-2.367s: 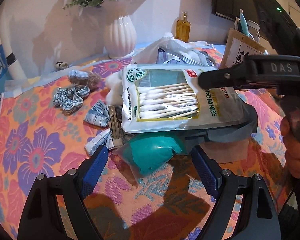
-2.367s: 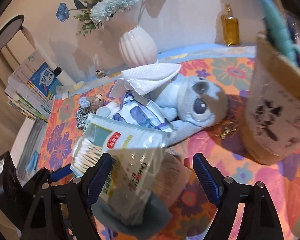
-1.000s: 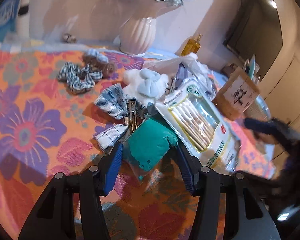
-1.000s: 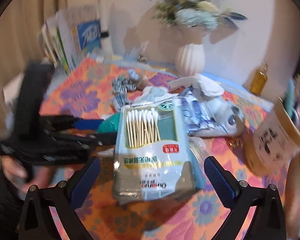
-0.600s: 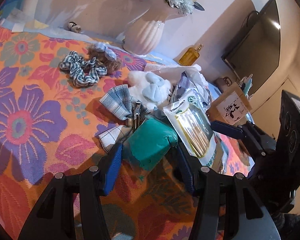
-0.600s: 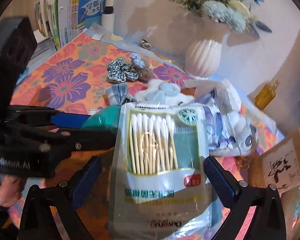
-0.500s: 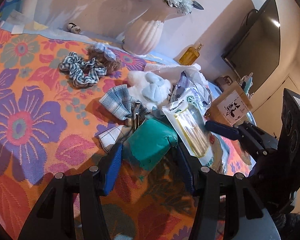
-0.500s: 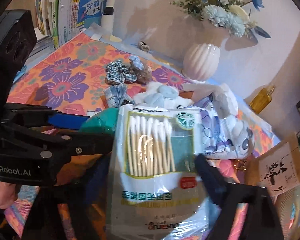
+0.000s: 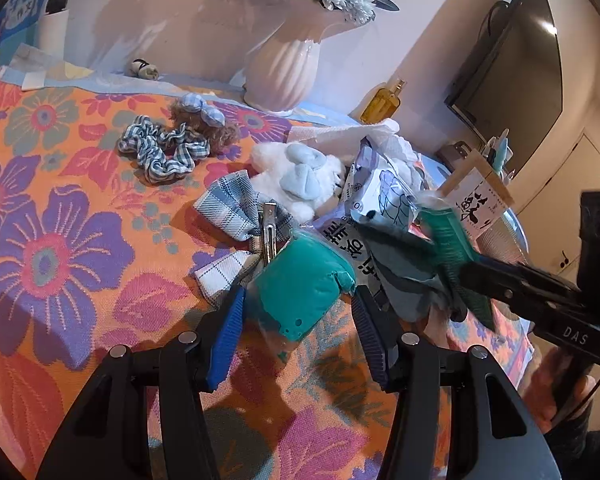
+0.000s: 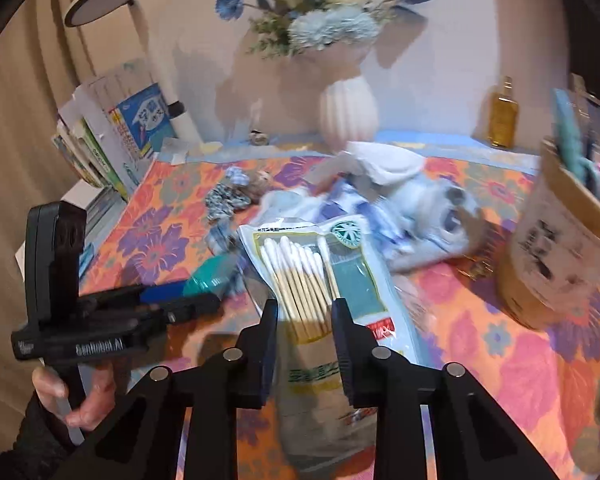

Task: Organize soft objects
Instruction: 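Lift the teal item with left tool while right tool lifts the cotton-swab bag toward the bowl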

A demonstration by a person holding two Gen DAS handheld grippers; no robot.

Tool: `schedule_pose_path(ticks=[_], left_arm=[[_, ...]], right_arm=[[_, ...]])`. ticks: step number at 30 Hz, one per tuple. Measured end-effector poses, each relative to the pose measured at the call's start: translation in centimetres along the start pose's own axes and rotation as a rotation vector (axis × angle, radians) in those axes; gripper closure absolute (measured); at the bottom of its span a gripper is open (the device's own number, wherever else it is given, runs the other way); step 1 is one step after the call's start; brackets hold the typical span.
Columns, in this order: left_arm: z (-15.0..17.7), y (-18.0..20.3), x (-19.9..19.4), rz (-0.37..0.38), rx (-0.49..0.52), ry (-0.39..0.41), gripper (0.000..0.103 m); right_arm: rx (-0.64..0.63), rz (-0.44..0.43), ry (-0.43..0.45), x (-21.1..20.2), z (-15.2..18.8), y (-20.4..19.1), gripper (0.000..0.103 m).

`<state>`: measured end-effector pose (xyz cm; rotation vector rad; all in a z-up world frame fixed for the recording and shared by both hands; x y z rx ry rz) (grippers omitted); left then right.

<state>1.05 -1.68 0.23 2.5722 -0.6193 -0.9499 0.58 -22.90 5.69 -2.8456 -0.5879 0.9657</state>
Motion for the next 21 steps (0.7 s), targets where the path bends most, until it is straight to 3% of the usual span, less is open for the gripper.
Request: schedule_pose_path(ticks=[1, 4, 5, 7, 8, 9, 12, 16, 20, 21], left_arm=[[0.0, 0.0, 0.0, 0.0, 0.001, 0.0, 0.052], [0.0, 0.0, -0.1, 0.0, 0.0, 0.002, 0.052], [0.1, 0.0, -0.1, -0.001, 0.0, 0.002, 0.052], [0.1, 0.0, -0.1, -0.004, 0.003, 0.003, 0.052], [0.1, 0.1, -0.1, -0.006, 0.005, 0.003, 0.052], [0.1, 0.1, -0.1, -0.008, 0.008, 0.003, 0.052], [0.1, 0.2, -0.1, -0.009, 0.01, 0.002, 0.05], [0.1, 0.0, -0.1, -0.004, 0.002, 0.003, 0.05], [0.1, -0.1, -0.1, -0.005, 0.0, 0.003, 0.05], [0.1, 0.0, -0.1, -0.009, 0.005, 0.003, 0.05]], right_arm=[[0.021, 0.004, -0.01, -0.2, 0.2, 0.6, 0.078], [0.188, -0.116, -0.065, -0.6, 1.1, 3.1, 0.076], [0.215, -0.119, -0.066, -0.7, 1.1, 3.6, 0.069], [0.247, -0.076, -0.056, -0.9, 1.2, 4.5, 0.038], [0.244, -0.02, -0.036, -1.0, 1.1, 4.9, 0.012], [0.239, 0.009, -0.019, -1.2, 1.0, 5.2, 0.004], [0.226, 0.009, -0.018, -0.5, 0.4, 5.9, 0.004], [0.225, -0.028, -0.116, 2.8, 0.0, 6.3, 0.004], [0.202, -0.051, -0.117, 4.7, -0.4, 5.3, 0.004], [0.196, -0.057, -0.112, 4.8, -0.4, 5.1, 0.008]])
Point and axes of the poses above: each gripper's, at about its wrist camera, not at the fingertips, and x roughly the way its jaws point, y to its right, z to its underside, the point moved 2 cm from there along x, roughly the way its jaws point, and after that the axes turned 12 degrees about y, right-handed, at the moved point
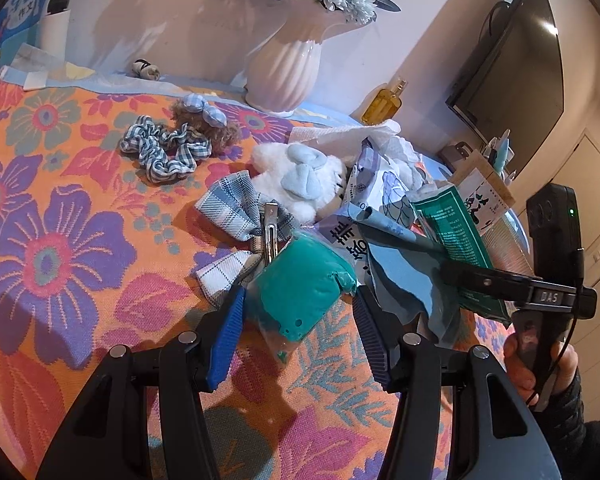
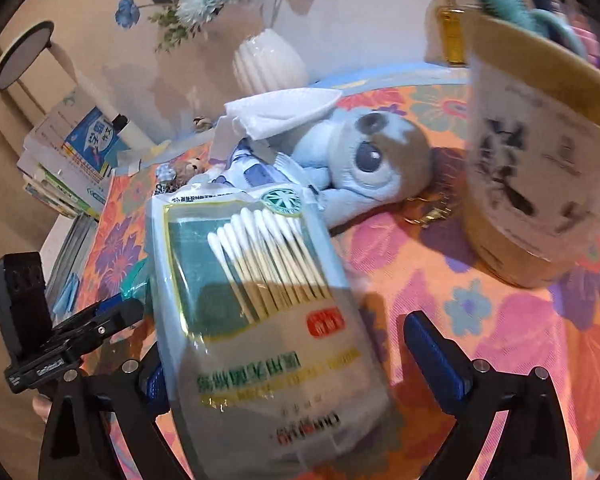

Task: Organize soft objects
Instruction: 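Lift the teal item with left tool while right tool lifts the cotton-swab bag toward the bowl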

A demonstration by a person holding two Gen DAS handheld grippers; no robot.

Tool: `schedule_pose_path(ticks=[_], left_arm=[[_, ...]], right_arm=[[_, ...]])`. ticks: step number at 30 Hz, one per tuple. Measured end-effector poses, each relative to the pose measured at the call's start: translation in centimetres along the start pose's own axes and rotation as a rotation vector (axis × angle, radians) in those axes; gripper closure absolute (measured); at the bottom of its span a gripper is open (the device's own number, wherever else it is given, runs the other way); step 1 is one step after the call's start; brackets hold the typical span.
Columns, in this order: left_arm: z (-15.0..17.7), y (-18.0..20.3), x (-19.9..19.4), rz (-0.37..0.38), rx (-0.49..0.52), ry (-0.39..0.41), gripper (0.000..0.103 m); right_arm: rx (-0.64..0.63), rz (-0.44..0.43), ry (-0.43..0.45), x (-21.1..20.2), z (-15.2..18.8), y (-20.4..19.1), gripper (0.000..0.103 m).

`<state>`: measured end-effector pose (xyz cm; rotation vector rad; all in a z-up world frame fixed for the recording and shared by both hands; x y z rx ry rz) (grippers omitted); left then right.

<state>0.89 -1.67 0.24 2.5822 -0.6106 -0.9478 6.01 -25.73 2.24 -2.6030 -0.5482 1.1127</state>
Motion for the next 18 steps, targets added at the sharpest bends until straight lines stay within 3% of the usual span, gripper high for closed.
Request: schedule_pose_path(ticks=[2, 8, 14, 18], left_arm=[[0.0, 0.2, 0.0, -0.004, 0.011, 0.0, 0.05], [0.1, 1.4, -0.4, -0.011, 0.078, 0.022, 0.051], [0.5, 4.0, -1.9, -0.048, 0.206, 0.076, 0.053], [0.4, 5.5, -3.8, 0.031, 0.169, 0.123, 0.053]], right_arm=[[-0.008, -0.028, 0.006, 0.2, 0.1, -0.6, 0.026], [0.011, -0.028, 0.081, -1.0, 0.3, -0.5, 0.045], [0.049, -0.035, 0.189, -5.6, 1.0, -0.1, 0.048], [0.055, -0.038, 0.258, -9.4, 0.8, -0.1, 0.048]])
Point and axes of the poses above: each gripper's, at about its wrist camera, not at the fingertips, and x roughly the way its jaws point, y to its right, z to its underside, the point moved 2 cm from there along x, roughly the way its jaws point, and after that the axes turned 12 degrees about y, right-handed, at the moved point
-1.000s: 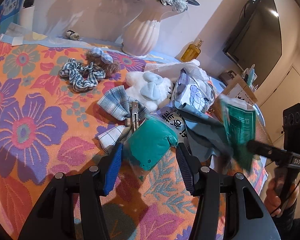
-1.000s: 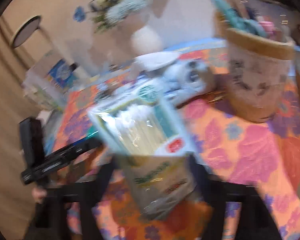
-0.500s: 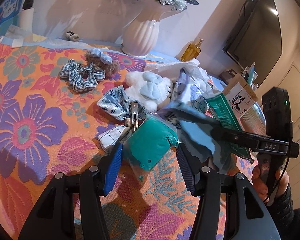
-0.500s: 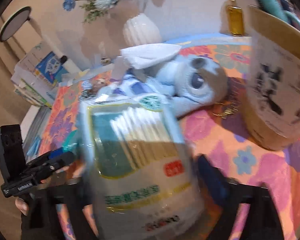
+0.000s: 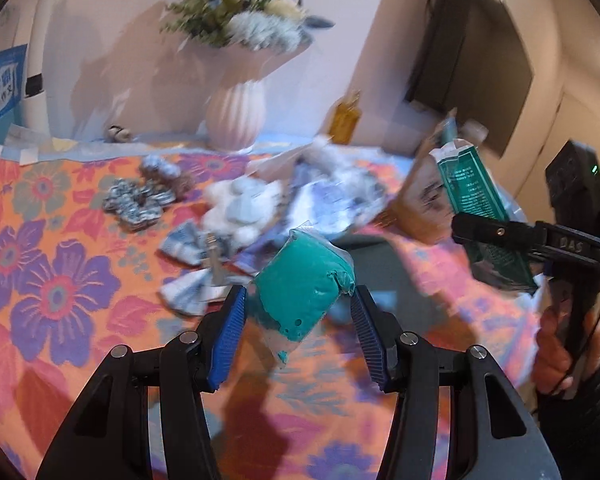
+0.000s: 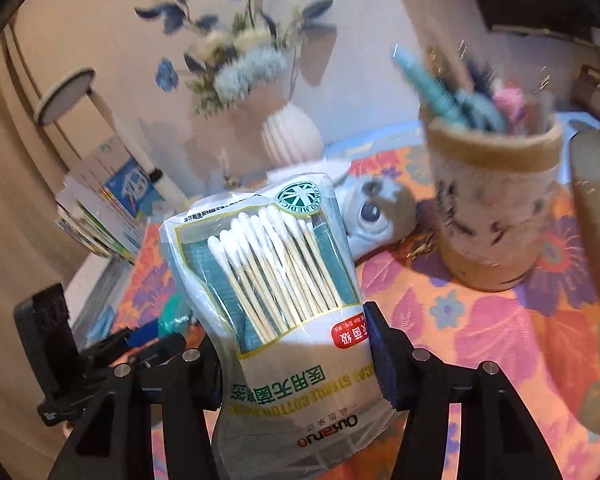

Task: Organize soft objects
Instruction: 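Lift the teal item with left tool while right tool lifts the cotton-swab bag toward the bowl, then release the teal item into the glass bowl with left tool while right tool releases the cotton-swab bag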

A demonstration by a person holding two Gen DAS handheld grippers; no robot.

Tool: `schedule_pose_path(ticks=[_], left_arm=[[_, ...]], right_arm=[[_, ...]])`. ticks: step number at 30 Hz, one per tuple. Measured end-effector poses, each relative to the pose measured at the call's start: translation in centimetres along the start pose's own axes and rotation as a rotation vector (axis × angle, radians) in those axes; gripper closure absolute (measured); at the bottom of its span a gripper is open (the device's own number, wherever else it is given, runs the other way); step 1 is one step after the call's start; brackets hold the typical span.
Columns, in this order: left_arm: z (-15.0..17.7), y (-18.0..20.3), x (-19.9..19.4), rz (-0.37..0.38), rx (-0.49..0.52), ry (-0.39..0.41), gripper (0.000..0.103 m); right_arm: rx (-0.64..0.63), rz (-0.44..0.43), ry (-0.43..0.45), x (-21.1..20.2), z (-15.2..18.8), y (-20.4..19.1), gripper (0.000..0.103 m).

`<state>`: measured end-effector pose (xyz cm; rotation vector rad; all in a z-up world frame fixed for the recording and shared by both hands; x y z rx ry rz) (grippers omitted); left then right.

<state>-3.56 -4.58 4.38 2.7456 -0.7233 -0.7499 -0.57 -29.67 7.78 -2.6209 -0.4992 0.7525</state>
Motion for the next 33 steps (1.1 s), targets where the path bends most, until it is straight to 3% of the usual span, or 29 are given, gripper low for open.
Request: schedule_pose_path(ticks=[7, 10, 14, 19, 23, 30, 31, 33], left_arm=[[-3.6, 6.5, -2.3, 0.055, 0.121, 0.084, 0.053], [-5.7, 10.1, -2.5, 0.105, 0.174, 0.124, 0.053], [-8.4, 15.1, -1.8, 0.177, 0.223, 0.166, 0.053], [-10.3, 22.0, 2.1, 0.273, 0.242, 0.133, 0.053], [-10.1, 25.8, 6.9, 0.38, 0.202, 0.008, 0.053], [-7.0, 29.9, 14.6, 0.373, 0.216, -0.143, 0.053], [-6.5, 30.2, 15.4, 0.364, 0.221, -0.155, 0.052], [-5.9, 30.7, 16.7, 0.359, 0.218, -0.17, 0.051]], right_arm=[[-0.05, 0.064, 0.162, -6.9, -3.2, -1.2, 0.048], [-0.058, 0.14, 0.233, -10.3, -5.2, -0.3, 0.048], [-0.068, 0.307, 0.319, -14.8, -7.7, 2.1, 0.047], [0.078, 0.454, 0.385, -19.2, -9.9, 8.2, 0.047], [0.218, 0.542, 0.347, -19.8, -9.6, 14.1, 0.047], [0.418, 0.608, 0.203, -17.7, -6.5, 21.8, 0.043], [0.429, 0.608, 0.184, -17.3, -6.3, 22.3, 0.04], [0.445, 0.586, 0.17, -16.9, -6.0, 22.8, 0.023]])
Point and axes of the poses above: each gripper's, at about its wrist camera, not at the fingertips, and x roughly the way its jaws point, y to its right, z to its underside, the point moved 2 cm from there along x, roughly the way its jaws point, and after that the axes turned 12 degrees about y, right-handed, at the moved point
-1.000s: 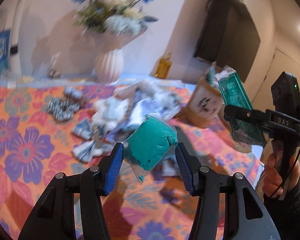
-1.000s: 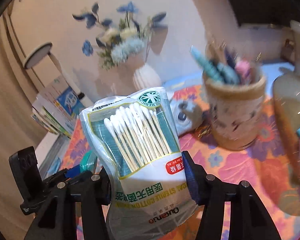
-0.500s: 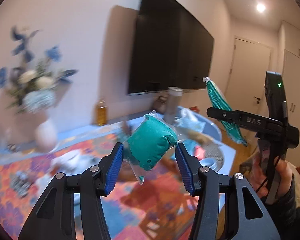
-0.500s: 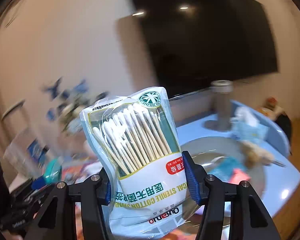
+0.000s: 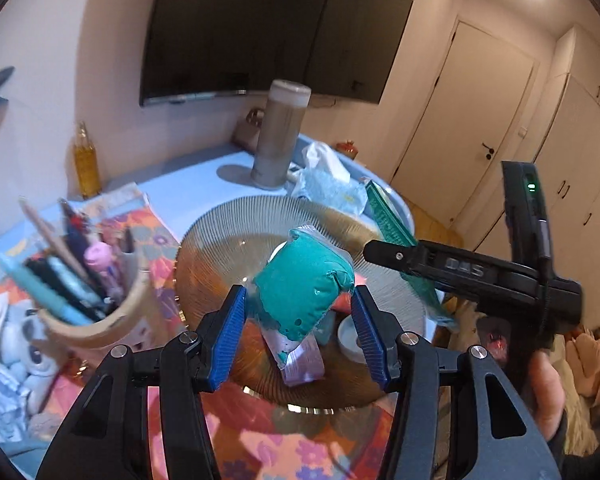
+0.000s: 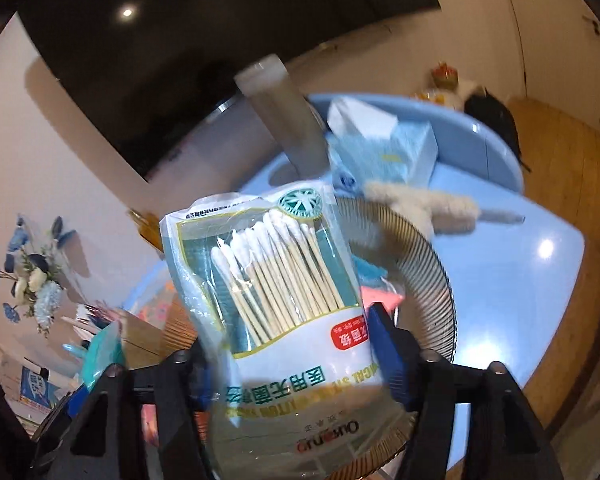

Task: Organize soft objects
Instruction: 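Release the teal item into the glass bowl with left tool while right tool releases the cotton-swab bag, then move both open tools back over the floral tablecloth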

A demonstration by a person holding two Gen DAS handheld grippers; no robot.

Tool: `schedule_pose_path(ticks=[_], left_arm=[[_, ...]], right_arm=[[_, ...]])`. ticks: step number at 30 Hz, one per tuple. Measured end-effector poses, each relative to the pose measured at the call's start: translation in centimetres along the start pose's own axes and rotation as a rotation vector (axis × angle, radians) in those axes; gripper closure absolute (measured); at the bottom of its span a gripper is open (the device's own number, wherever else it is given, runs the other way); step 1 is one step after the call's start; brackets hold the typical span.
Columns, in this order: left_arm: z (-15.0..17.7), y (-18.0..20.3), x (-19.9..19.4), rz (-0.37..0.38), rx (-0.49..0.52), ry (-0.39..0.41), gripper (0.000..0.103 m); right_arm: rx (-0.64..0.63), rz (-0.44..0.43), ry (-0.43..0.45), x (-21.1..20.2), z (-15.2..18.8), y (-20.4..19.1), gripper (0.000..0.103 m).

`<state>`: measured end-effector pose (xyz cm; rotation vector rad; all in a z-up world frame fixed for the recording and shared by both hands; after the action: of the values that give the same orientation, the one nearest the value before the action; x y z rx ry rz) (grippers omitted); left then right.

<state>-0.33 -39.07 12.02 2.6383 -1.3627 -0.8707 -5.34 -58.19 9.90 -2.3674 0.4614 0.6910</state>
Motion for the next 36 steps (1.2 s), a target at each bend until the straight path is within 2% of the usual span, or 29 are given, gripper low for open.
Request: schedule_pose_path(ticks=[3, 4, 5, 9, 13, 20, 23, 25, 27, 30, 32, 36], left_arm=[[0.1, -0.2, 2.0, -0.007, -0.026, -0.033, 0.035], [0.2, -0.4, 2.3, -0.015, -0.041, -0.05, 0.019], [0.4, -0.6, 2.4, -0.019, -0.059, -0.06, 0.015], [0.6, -0.9, 1.0, -0.001, -0.09, -0.036, 0.015], [0.6, -1.2, -2.1, 0.013, -0.098, -0.016, 0.015], [0.7, -3.2, -11.4, -0.067, -0.068, 0.092, 0.015], [1.1, -5.7, -16.8, -0.147, -0.094, 0.147, 0.015], [1.8, -8.2, -20.2, -0.24, -0.132, 0.157, 0.015], [3.2, -11.1, -22.8, -0.372, -0.175, 0.121, 0.015], [6.1, -15.3, -25.5, -0.496, -0.242, 0.103, 0.015], [8.4, -18.3, -26.7, -0.536, -0.319, 0.095, 0.015], [13.2, -22.8, -27.2, -0.639, -0.382, 0.061, 0.015]], right_arm=[[-0.001, -0.037, -0.013, 0.1, 0.2, 0.1, 0.021], [-0.003, -0.04, -0.015, 0.1, 0.3, 0.2, 0.021], [-0.003, -0.043, -0.017, -0.1, 0.4, 0.1, 0.021], [-0.011, -0.07, -0.016, -1.0, 0.8, -0.3, 0.021], [-0.031, -0.088, -0.021, -1.9, 1.4, -1.2, 0.021], [-0.139, -0.212, -0.018, -4.8, 4.1, -6.6, 0.021], [-0.231, -0.291, -0.024, -5.8, 6.2, -10.3, 0.02], [-0.285, -0.344, -0.037, -6.0, 8.0, -12.7, 0.018], [-0.344, -0.406, -0.065, -5.8, 10.8, -15.3, 0.011], [-0.408, -0.446, -0.128, -4.3, 14.8, -17.8, 0.011], [-0.456, -0.459, -0.179, -2.6, 17.7, -19.2, 0.011], [-0.545, -0.442, -0.211, 0.5, 21.9, -20.6, 0.011]])
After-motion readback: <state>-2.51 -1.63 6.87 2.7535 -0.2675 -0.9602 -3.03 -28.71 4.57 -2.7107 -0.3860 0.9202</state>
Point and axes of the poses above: each gripper's, at about its wrist camera, not at the fingertips, and x roughly the way its jaws point, y to its right, z to its underside, the point moved 2 cm from there along x, roughly the way its jaws point, and after that the axes turned 12 degrees about y, right-handed, at the moved point
